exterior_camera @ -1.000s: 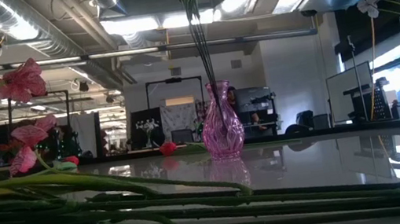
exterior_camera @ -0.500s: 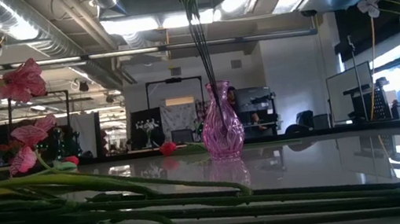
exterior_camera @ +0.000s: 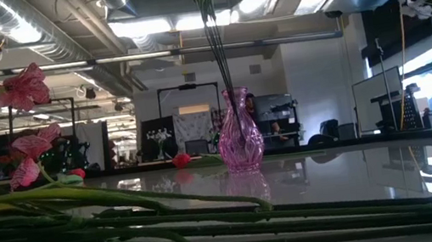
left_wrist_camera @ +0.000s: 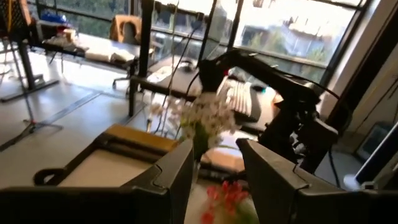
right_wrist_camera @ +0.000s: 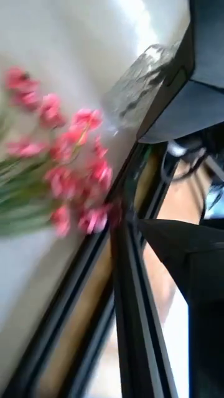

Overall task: Sort flowers into vase by color
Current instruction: Adjust the transparent vase

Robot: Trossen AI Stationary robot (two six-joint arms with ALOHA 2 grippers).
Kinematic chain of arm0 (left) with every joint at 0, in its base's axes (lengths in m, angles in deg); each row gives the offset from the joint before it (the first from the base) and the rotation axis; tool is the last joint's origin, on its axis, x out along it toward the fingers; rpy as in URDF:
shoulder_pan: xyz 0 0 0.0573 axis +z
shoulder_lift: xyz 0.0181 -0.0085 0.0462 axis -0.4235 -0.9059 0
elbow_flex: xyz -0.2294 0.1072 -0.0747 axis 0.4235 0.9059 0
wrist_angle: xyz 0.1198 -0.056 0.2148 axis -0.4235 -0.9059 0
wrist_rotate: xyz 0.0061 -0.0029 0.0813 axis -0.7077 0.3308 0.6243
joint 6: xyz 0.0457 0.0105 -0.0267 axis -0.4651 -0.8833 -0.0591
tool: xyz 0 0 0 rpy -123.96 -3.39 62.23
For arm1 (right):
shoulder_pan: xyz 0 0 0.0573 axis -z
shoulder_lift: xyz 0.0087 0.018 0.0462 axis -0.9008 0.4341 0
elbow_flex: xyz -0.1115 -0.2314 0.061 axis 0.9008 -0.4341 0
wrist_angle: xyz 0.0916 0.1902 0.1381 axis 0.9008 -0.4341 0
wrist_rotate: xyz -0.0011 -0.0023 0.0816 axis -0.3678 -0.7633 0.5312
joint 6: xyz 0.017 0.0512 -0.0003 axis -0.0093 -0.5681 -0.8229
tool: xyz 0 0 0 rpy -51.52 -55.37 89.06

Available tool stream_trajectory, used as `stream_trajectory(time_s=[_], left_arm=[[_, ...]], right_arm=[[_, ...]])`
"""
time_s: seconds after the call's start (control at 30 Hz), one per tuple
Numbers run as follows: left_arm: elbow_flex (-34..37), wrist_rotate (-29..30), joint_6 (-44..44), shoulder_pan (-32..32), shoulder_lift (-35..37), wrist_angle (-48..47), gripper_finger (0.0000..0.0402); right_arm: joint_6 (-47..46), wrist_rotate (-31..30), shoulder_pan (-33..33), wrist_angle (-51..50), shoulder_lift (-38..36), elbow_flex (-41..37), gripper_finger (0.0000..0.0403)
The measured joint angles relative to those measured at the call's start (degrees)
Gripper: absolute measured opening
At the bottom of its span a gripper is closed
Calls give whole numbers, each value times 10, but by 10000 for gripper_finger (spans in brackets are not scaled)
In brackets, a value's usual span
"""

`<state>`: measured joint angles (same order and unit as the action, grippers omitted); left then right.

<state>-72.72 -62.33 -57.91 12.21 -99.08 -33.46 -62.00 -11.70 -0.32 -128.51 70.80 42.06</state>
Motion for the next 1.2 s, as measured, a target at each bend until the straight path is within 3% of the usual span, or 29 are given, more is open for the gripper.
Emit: stream_trajectory(time_s=[0.2, 0.37, 0.7, 0.97, 1.2], left_arm=[[0, 0, -3, 0, 0, -56, 138], [0, 0, -31, -2, 0, -74, 138], [0, 0, -64, -3, 0, -76, 138], [0, 0, -64, -3, 0, -76, 138], [0, -1, -59, -3, 0, -75, 138]], right_arm=[[36, -28, 53, 0, 25, -113, 209], [73, -27, 113, 0, 32, -161, 209], [136, -52, 249, 0, 32, -167, 209], [193, 3, 352, 0, 32, -167, 209], [235, 8, 422, 0, 32, -167, 209]])
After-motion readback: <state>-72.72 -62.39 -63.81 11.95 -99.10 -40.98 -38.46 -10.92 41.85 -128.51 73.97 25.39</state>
